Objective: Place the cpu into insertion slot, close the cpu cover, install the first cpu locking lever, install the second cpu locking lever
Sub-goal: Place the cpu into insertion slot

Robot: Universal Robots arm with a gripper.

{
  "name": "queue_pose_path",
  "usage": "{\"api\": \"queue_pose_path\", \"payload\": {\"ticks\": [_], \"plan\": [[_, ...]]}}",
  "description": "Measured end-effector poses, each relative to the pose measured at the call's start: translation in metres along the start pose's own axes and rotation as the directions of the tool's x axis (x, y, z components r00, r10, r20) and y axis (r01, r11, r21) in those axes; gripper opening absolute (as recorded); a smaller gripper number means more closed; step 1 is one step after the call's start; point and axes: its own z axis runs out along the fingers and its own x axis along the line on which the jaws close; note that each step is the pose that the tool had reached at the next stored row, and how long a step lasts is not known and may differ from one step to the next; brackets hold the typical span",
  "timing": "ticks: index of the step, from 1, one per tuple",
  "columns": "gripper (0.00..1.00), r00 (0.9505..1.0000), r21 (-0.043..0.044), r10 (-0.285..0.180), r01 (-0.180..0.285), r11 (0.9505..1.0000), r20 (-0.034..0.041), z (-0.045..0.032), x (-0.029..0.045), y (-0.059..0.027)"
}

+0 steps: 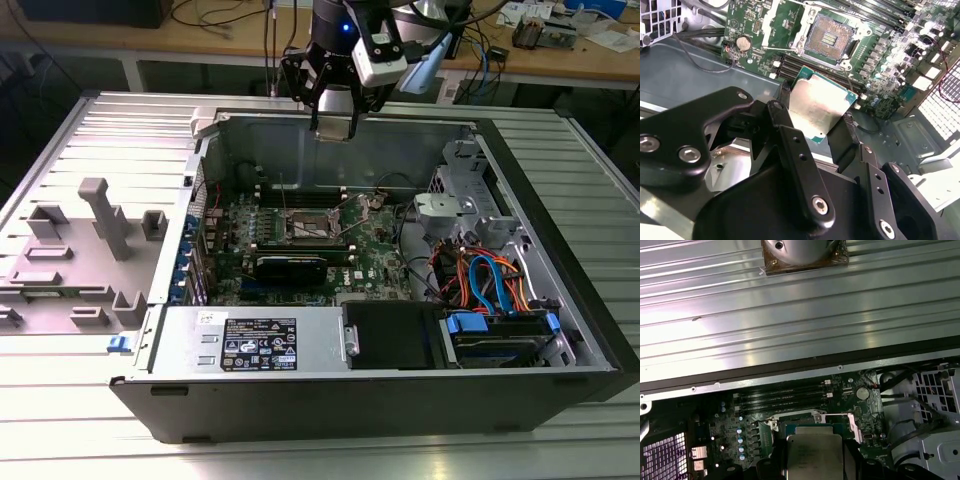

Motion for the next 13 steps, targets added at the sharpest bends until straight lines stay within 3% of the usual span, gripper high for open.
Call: {"api": "queue_pose_path", "payload": {"ticks": [2,5,13], "plan": [[0.54,1.0000,0.0001,0.004,-0.004,1.0000,0.0003,0.0000,-0.0003,-0.0008],[0.54,0.9978,-0.0010,0.066,-0.066,0.9978,0.0059,0.0002,-0.0002,-0.0009],[0.54,0.9971,-0.0006,0.076,-0.076,0.9971,0.0070,0.0001,-0.0008,-0.0043]]}}
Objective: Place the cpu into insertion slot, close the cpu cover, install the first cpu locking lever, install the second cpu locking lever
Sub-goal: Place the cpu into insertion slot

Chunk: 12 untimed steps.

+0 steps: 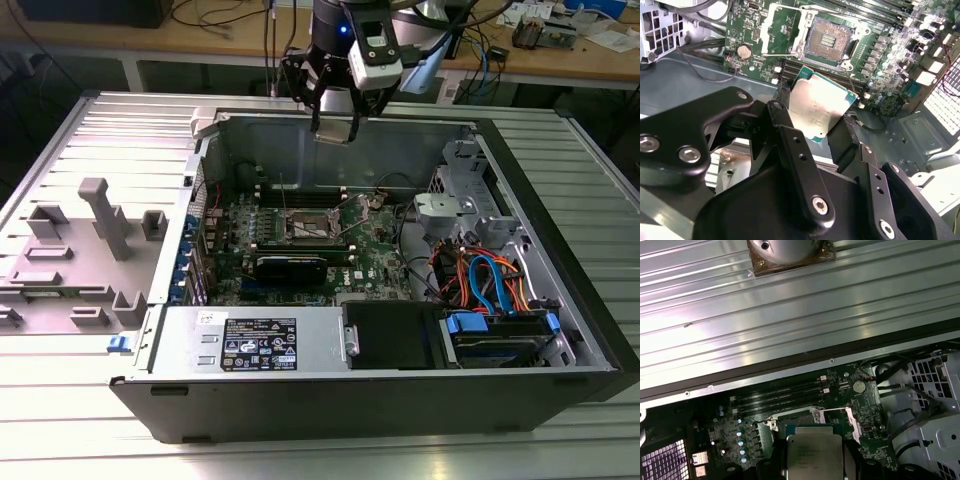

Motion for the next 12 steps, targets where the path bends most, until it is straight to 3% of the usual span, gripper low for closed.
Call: {"api": "queue_pose_path", "payload": {"ticks": [12], "plan": [[0.54,0.9972,-0.0017,0.074,-0.074,0.9972,0.0066,0.0006,-0.0001,-0.0004]]}}
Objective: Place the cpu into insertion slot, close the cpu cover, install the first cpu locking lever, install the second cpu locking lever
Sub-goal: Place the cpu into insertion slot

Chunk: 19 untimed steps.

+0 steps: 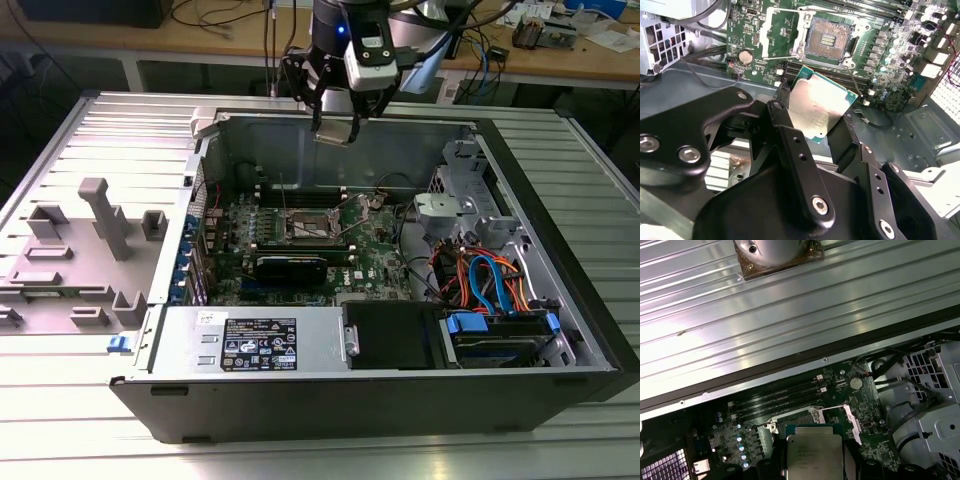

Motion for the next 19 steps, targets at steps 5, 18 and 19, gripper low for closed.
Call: {"api": "queue_pose_path", "payload": {"ticks": [5,18,19], "plan": [[0.54,1.0000,0.0003,0.001,-0.001,1.0000,0.0001,-0.0001,-0.0001,-0.0002],[0.54,0.9997,-0.0002,0.026,-0.026,0.9997,0.0022,0.0000,-0.0001,-0.0002],[0.54,0.9996,-0.0003,0.029,-0.029,0.9996,0.0025,0.0000,-0.0001,-0.0002]]}}
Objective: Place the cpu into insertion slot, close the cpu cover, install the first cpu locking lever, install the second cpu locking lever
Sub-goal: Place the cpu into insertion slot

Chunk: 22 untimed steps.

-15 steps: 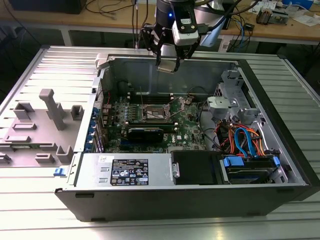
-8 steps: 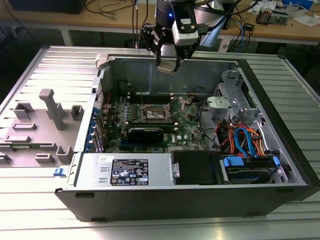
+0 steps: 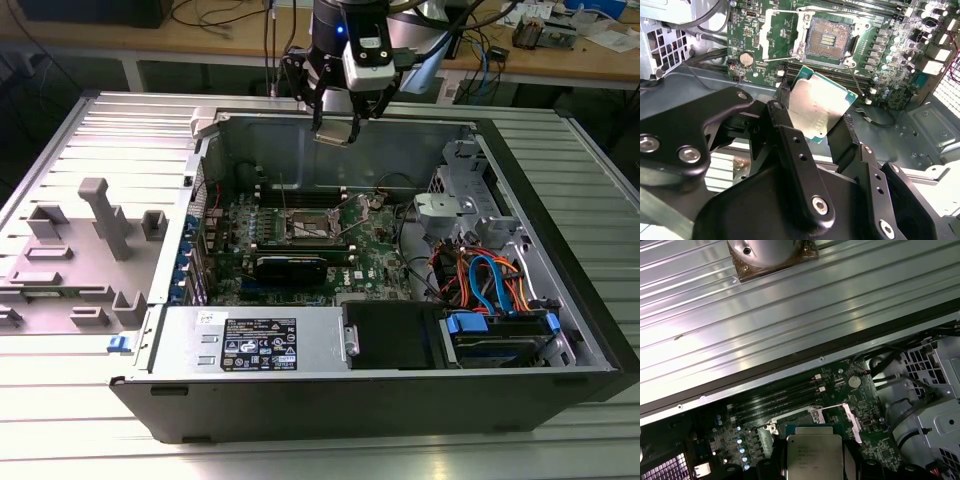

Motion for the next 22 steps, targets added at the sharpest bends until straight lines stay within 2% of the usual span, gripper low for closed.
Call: {"api": "queue_pose_path", "payload": {"ticks": [8,22], "plan": [[0.54,0.9998,-0.0005,0.022,-0.022,0.9998,0.0020,0.0000,-0.0001,-0.0003],[0.54,0.9996,-0.0007,0.028,-0.028,0.9996,0.0025,0.0001,-0.0002,-0.0006]]}}
